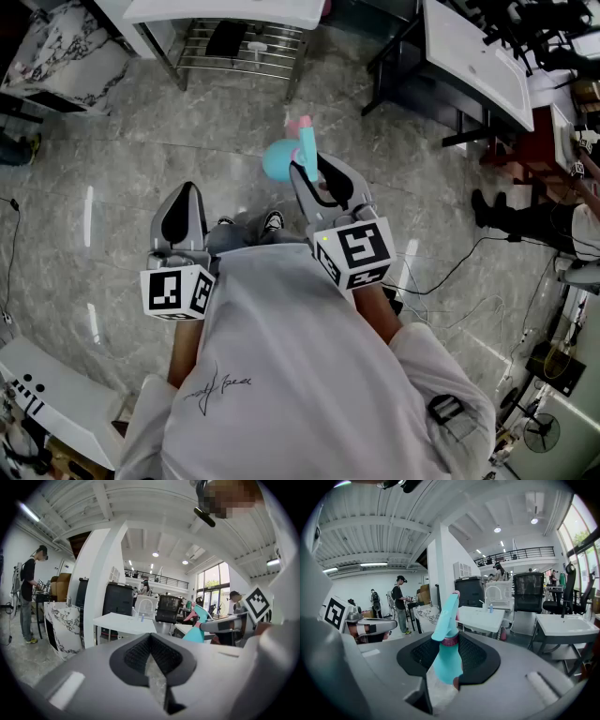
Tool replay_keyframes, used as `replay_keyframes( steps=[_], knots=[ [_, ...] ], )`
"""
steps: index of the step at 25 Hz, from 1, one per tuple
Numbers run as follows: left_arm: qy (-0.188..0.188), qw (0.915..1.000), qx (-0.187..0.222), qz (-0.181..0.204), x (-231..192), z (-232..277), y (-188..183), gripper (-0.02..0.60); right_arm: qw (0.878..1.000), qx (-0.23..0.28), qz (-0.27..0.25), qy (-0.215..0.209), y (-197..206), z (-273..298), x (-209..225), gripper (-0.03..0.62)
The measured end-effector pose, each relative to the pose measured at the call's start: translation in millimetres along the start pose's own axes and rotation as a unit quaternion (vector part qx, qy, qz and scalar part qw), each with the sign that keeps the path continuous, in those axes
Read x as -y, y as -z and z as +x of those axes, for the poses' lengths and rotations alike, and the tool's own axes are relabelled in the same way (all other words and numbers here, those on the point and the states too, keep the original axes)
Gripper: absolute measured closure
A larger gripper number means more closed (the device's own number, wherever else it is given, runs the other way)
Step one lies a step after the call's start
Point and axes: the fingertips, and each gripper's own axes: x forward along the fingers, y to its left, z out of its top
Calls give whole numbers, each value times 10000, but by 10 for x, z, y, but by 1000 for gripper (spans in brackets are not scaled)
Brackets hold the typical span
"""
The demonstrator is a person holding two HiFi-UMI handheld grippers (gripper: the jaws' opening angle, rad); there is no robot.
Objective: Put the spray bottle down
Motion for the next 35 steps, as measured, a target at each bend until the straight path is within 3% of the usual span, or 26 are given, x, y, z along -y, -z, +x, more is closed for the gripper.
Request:
replay_keyframes(
  steps=[8, 16, 24, 35],
  knots=[
    [-6, 10000, 27, -35, 116, 134, -32, 575, 9999, -41, -101, -49, 18, 59, 171, 474],
    [-48, 9999, -111, 19, 131, 238, -10, 575, 9996, 26, 262, -92, -4, 141, 352, 474],
    [-178, 9998, -24, -88, -226, 529, -109, 575, 9998, 21, 171, -80, -165, 523, 363, 474],
    [-82, 9998, -103, -157, -777, 1160, -293, 575, 9998, -84, 76, -155, -491, 1308, 385, 474]
  ],
)
